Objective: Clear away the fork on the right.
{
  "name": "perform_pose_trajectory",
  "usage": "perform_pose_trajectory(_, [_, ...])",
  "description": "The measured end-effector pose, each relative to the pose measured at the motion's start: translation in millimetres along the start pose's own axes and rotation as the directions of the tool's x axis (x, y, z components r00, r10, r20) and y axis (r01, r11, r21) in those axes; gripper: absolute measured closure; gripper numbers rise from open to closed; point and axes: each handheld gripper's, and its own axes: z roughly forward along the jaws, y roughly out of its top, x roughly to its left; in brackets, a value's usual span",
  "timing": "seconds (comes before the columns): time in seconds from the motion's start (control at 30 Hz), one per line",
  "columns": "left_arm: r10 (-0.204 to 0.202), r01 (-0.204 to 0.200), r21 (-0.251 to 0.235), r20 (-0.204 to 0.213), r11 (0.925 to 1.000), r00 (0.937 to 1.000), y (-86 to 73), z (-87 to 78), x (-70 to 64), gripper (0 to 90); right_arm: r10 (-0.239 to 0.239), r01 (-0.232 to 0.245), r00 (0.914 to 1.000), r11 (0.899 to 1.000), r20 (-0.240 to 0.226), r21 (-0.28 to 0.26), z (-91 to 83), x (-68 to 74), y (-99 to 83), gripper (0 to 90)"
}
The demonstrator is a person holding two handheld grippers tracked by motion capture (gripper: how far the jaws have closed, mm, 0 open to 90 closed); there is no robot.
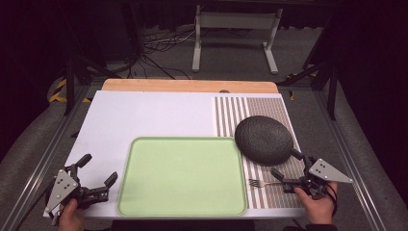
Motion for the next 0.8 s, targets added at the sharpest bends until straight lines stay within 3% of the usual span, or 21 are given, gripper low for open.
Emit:
perform_pose_trajectory(0.57, [0.001, -0.001, 0.001, 0.005, 1.0, 1.0, 0.1, 0.1, -0.5, 0.0, 0.012, -0.012, 0.9999, 1.0, -0.005, -0.004, -0.3, -1.2, -1.3, 1.9])
perform_pose_trajectory(0.8, [0.0, 0.0, 0.003, 0.003, 1.0, 1.0, 0.0, 0.2, -0.5, 0.0, 0.002, -0.002, 0.9998, 1.0, -0.022, 0.002, 7.9, -2.8, 5.1, 1.5])
